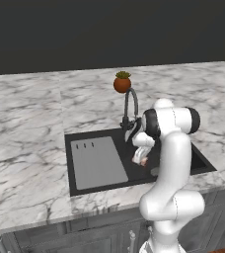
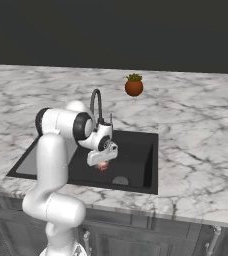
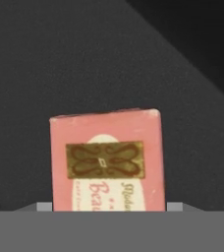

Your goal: Pick up the bar soap and bar soap from the sink, and place them back in the cabinet, and close the cabinet door.

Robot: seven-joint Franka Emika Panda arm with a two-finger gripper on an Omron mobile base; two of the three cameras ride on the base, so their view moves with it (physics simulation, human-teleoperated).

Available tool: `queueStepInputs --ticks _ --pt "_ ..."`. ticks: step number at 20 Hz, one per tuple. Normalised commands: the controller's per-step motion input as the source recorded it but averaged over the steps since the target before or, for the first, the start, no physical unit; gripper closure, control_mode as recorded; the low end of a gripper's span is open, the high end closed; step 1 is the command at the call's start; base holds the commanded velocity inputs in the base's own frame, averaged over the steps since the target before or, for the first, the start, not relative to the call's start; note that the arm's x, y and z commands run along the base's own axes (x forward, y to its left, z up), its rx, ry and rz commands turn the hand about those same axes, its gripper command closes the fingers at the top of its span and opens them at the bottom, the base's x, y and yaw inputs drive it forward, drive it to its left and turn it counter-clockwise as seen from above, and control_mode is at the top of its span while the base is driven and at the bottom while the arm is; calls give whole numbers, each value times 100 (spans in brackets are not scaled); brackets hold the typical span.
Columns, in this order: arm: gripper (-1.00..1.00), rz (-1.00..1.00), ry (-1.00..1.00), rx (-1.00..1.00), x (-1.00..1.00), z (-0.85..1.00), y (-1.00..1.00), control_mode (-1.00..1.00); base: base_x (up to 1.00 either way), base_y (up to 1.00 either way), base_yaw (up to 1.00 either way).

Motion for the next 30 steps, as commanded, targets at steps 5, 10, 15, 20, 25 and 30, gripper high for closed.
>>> queueStepInputs --ticks 5,10,15,20,25,30 --pt "100 -4 0 0 -15 57 0 -100 0 0 0" --pt "100 -8 0 0 -21 64 0 -100 0 0 0" --pt "100 -11 0 -5 -41 35 -1 -100 0 0 0" --pt "100 -15 -1 -7 -59 32 0 -100 0 0 0" --pt "100 -21 0 -5 -49 41 0 -100 0 0 0" --pt "100 -23 0 -1 -49 38 -1 -100 0 0 0"
